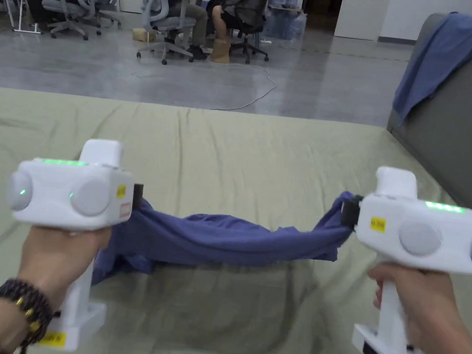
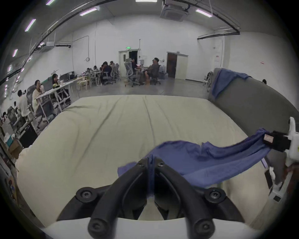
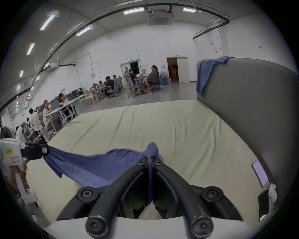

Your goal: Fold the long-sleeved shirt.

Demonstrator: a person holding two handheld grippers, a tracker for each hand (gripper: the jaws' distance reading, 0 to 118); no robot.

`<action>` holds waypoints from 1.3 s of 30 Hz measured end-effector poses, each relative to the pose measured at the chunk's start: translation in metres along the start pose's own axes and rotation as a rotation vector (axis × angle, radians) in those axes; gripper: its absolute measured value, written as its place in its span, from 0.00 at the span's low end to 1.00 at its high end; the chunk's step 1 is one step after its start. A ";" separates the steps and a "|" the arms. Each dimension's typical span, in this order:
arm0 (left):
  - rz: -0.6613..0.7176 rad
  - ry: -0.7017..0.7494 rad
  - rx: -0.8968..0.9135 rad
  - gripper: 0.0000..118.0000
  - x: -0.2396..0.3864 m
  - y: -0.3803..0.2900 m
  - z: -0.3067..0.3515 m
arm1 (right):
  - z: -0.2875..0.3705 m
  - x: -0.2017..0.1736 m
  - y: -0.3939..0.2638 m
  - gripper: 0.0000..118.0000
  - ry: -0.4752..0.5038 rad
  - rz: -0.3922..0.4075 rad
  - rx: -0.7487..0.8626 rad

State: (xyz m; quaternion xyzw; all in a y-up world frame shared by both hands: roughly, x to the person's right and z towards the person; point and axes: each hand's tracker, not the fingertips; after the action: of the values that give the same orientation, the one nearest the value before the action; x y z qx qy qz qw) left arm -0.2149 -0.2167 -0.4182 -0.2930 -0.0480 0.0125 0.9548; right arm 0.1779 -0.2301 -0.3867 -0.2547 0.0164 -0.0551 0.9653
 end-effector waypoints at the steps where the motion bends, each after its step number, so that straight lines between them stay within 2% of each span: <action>1: -0.017 -0.009 -0.014 0.02 0.000 -0.013 0.009 | 0.011 0.001 -0.016 0.00 -0.004 -0.006 -0.001; 3: -0.014 -0.055 -0.041 0.02 -0.003 -0.051 0.029 | 0.034 0.008 -0.059 0.00 0.011 -0.056 -0.047; 6: -0.016 -0.101 -0.118 0.02 -0.009 -0.113 0.038 | 0.053 0.017 -0.114 0.00 -0.020 -0.044 -0.148; 8: -0.028 -0.075 -0.204 0.02 -0.006 -0.155 0.039 | 0.050 0.022 -0.148 0.00 -0.073 -0.014 -0.243; 10: -0.028 -0.070 -0.287 0.02 -0.007 -0.188 0.029 | 0.038 0.030 -0.178 0.00 -0.103 -0.021 -0.342; 13: -0.019 -0.063 -0.316 0.02 -0.011 -0.220 0.012 | 0.016 0.039 -0.213 0.00 -0.103 -0.029 -0.442; 14: -0.014 -0.065 -0.315 0.03 -0.013 -0.220 0.010 | 0.011 0.042 -0.217 0.00 -0.090 -0.036 -0.456; 15: 0.017 -0.063 -0.308 0.11 -0.015 -0.217 0.010 | 0.012 0.042 -0.218 0.03 -0.083 -0.051 -0.471; 16: 0.036 -0.065 -0.298 0.44 -0.017 -0.214 0.014 | 0.017 0.041 -0.212 0.19 -0.087 -0.060 -0.477; 17: 0.028 -0.058 -0.289 0.72 -0.015 -0.204 0.020 | 0.028 0.040 -0.202 0.43 -0.088 -0.069 -0.436; 18: 0.017 -0.065 -0.275 0.93 -0.015 -0.196 0.024 | 0.037 0.039 -0.192 0.72 -0.086 -0.071 -0.381; 19: -0.003 -0.079 -0.241 1.00 -0.013 -0.189 0.029 | 0.047 0.035 -0.183 0.96 -0.086 -0.082 -0.337; 20: -0.027 -0.084 -0.183 0.99 -0.011 -0.181 0.042 | 0.055 0.034 -0.173 0.98 -0.100 -0.070 -0.294; 21: -0.055 -0.081 -0.132 0.98 -0.008 -0.173 0.050 | 0.065 0.033 -0.163 0.93 -0.105 -0.064 -0.242; 22: -0.083 -0.062 -0.129 0.84 -0.003 -0.167 0.056 | 0.071 0.032 -0.156 0.71 -0.100 -0.063 -0.211; 23: -0.105 -0.041 -0.123 0.50 0.001 -0.162 0.062 | 0.079 0.029 -0.149 0.32 -0.096 -0.057 -0.209; 24: -0.115 -0.043 -0.082 0.05 0.004 -0.161 0.071 | 0.083 0.028 -0.145 0.00 -0.095 -0.046 -0.212; 25: -0.119 -0.044 -0.064 0.00 0.007 -0.159 0.074 | 0.083 0.025 -0.144 0.00 -0.101 -0.024 -0.217; 26: -0.115 -0.034 -0.071 0.00 0.009 -0.158 0.075 | 0.086 0.023 -0.143 0.00 -0.154 0.045 -0.222; 27: -0.108 -0.038 -0.070 0.00 0.010 -0.156 0.078 | 0.087 0.021 -0.147 0.00 -0.133 0.003 -0.219; 28: -0.092 -0.073 -0.055 0.00 0.009 -0.153 0.079 | 0.089 0.021 -0.148 0.00 -0.122 0.014 -0.223; 29: -0.072 -0.089 -0.072 0.00 0.010 -0.150 0.078 | 0.090 0.020 -0.151 0.12 -0.103 0.006 -0.241; 30: -0.066 -0.083 -0.071 0.00 0.012 -0.147 0.076 | 0.089 0.018 -0.156 0.28 -0.112 -0.007 -0.255; 31: -0.068 -0.088 -0.066 0.00 0.013 -0.143 0.075 | 0.086 0.022 -0.165 0.38 -0.126 -0.023 -0.273; 32: -0.070 -0.090 -0.060 0.00 0.014 -0.140 0.069 | 0.082 0.022 -0.170 0.38 -0.133 -0.021 -0.306; 33: -0.073 -0.089 -0.053 0.00 0.017 -0.136 0.066 | 0.077 0.022 -0.176 0.60 -0.136 -0.018 -0.349; 34: -0.077 -0.092 -0.046 0.00 0.020 -0.129 0.061 | 0.071 0.020 -0.184 0.64 -0.136 -0.012 -0.378; 35: -0.080 -0.101 -0.040 0.00 0.023 -0.122 0.055 | 0.064 0.021 -0.194 0.58 -0.137 -0.009 -0.390; 39: -0.111 -0.132 -0.032 0.00 0.043 -0.092 0.016 | 0.036 0.017 -0.219 0.55 -0.146 -0.031 -0.468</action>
State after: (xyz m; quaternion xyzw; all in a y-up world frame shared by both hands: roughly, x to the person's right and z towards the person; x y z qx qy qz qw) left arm -0.1740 -0.2820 -0.3497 -0.3037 -0.1273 -0.0217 0.9440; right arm 0.1754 -0.4032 -0.2471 -0.4747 -0.0452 -0.0462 0.8778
